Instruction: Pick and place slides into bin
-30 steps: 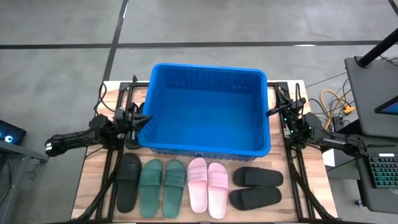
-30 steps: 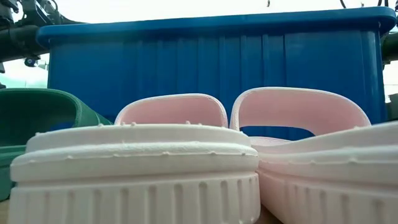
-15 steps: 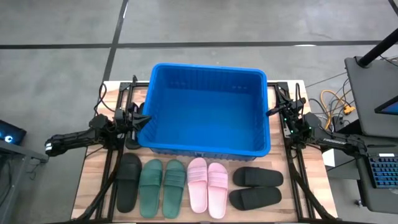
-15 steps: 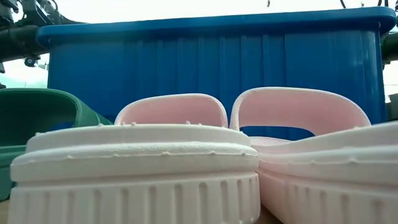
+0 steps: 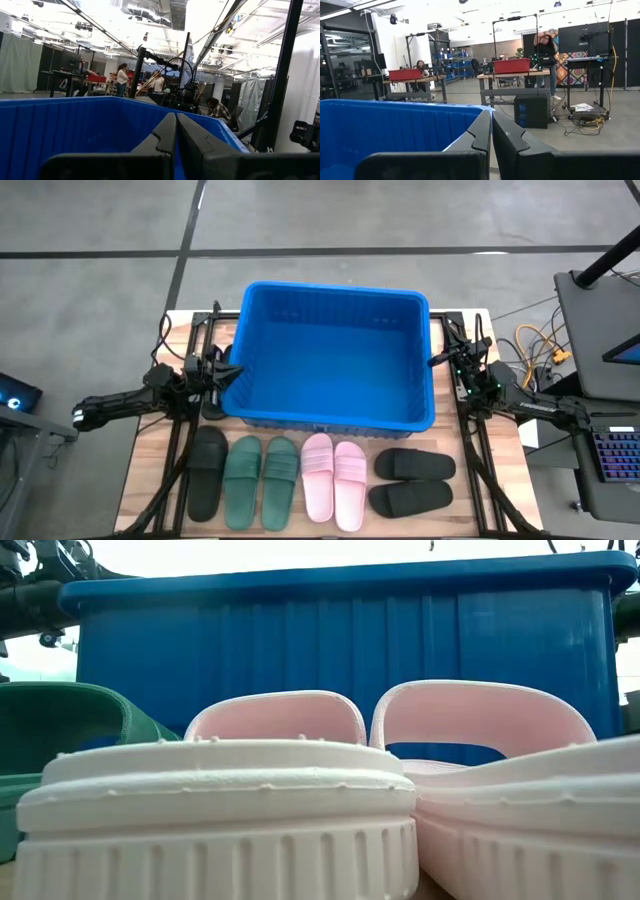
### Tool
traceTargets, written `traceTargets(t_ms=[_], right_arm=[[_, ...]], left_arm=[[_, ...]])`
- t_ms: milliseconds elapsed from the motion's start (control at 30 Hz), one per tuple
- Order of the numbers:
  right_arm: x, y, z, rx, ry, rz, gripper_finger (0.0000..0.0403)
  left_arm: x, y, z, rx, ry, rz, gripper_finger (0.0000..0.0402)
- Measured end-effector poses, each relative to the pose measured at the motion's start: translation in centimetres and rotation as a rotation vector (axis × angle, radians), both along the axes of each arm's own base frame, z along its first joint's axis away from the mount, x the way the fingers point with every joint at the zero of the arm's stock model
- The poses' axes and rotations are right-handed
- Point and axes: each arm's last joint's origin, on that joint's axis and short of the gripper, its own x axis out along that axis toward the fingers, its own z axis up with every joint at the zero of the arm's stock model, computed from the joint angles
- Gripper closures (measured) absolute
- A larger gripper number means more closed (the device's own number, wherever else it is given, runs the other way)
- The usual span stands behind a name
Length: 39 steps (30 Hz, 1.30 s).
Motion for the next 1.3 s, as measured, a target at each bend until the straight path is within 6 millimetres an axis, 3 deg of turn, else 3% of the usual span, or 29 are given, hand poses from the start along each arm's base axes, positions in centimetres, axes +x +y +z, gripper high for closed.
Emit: traceTargets(t_ms=[1167,1300], right_arm=[[0.0,0.0,-0.01,0.003,-0.004,0.001,0.0394],[0.0,0.0,0.0,0.001,-0.002,0.0,0.0394]], left_arm=[[-0.1,-0.02,0.32,0.005,-0.034,0.0,0.0402],[-0.18,0.0,0.56,-0.147,-0.091,-0.038,0.0402]])
